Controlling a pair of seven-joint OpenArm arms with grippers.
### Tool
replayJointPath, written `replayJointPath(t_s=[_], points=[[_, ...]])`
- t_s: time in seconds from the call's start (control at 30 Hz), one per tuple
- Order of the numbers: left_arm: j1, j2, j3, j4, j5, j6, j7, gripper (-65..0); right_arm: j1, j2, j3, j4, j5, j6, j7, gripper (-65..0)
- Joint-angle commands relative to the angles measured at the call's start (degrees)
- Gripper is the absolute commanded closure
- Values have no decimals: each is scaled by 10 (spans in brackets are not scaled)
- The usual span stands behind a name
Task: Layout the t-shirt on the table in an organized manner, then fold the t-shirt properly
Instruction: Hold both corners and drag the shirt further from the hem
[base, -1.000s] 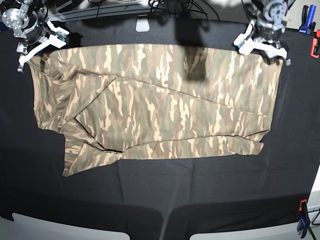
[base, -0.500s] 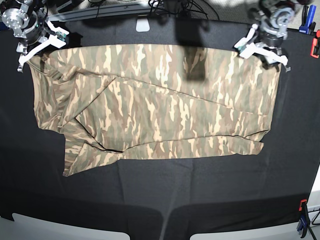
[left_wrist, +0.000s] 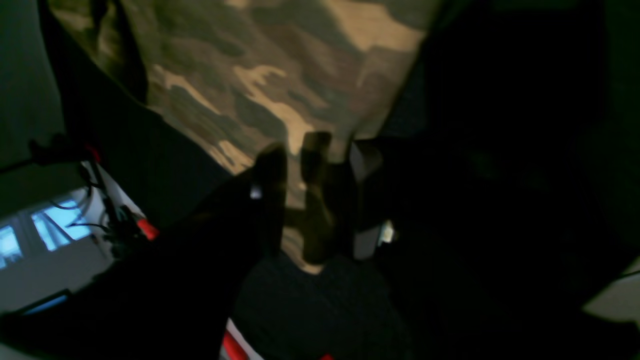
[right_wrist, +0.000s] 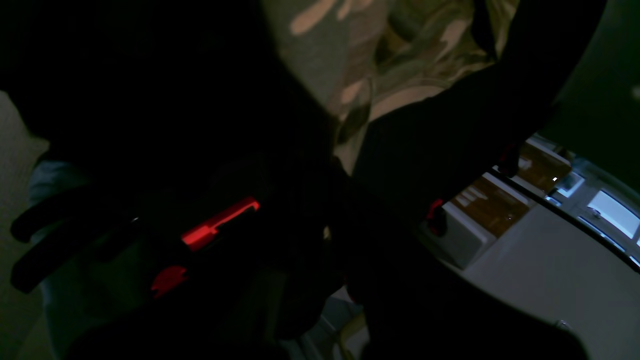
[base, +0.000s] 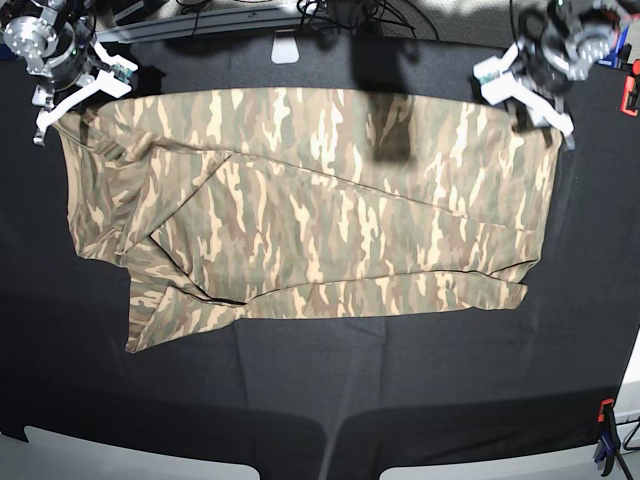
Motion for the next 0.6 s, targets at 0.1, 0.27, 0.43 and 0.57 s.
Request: replayJointPath(t_s=[0.1, 0.27, 0.43, 0.57], points=[[-5, -9, -3, -8, -2, -7, 0, -185, -1, 10, 6, 7, -9, -7, -11, 0], [-5, -9, -3, -10, -3, -31, 0, -185, -1, 10, 6, 7, -9, -7, -11, 0], [-3, -12, -3, -10, -3, -52, 7, -185, -1, 10, 6, 7, -9, -7, -11, 0], [11, -15, -3, -10, 21, -99, 29, -185, -1, 10, 6, 7, -9, -7, -13, 0]])
